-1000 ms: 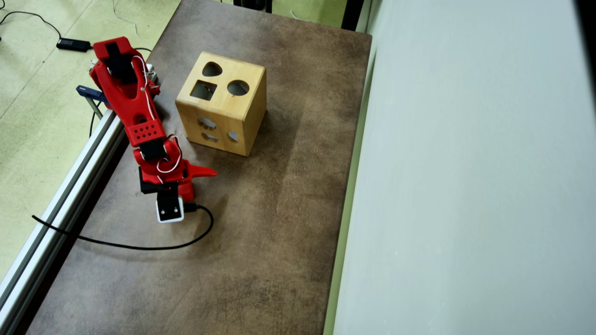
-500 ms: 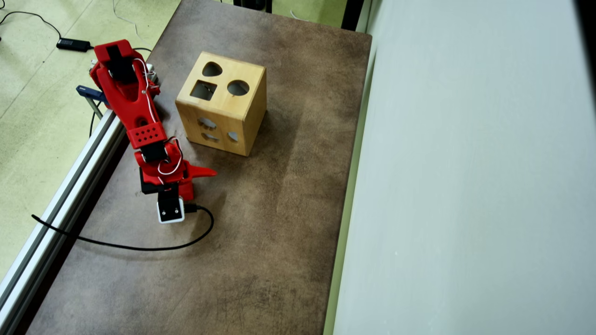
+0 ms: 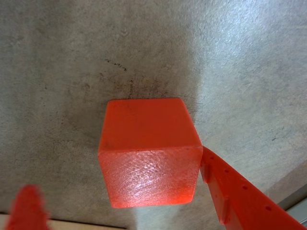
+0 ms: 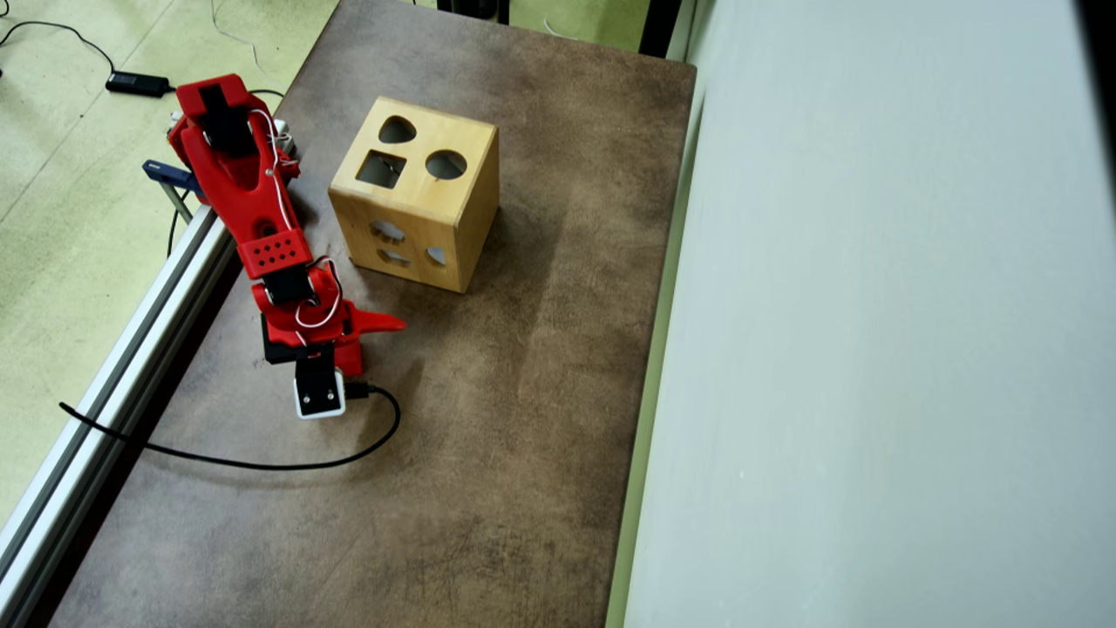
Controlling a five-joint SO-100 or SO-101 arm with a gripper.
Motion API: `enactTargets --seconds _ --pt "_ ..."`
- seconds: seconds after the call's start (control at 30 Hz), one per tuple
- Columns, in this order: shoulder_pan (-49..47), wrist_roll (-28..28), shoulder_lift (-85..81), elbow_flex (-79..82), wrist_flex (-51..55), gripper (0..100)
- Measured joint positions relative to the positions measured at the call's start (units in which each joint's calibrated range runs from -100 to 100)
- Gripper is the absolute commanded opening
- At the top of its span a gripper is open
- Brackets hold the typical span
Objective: Pick and place the red cube on the square hole
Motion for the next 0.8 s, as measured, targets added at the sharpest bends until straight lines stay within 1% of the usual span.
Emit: enactTargets --seconds 0.13,0.33,0.8 --pt "0.0 -0.49 0.0 0.0 0.0 34" --pt "0.0 -2.69 0.0 0.0 0.0 32" --pt "0.0 -2.93 0.0 0.0 0.0 21"
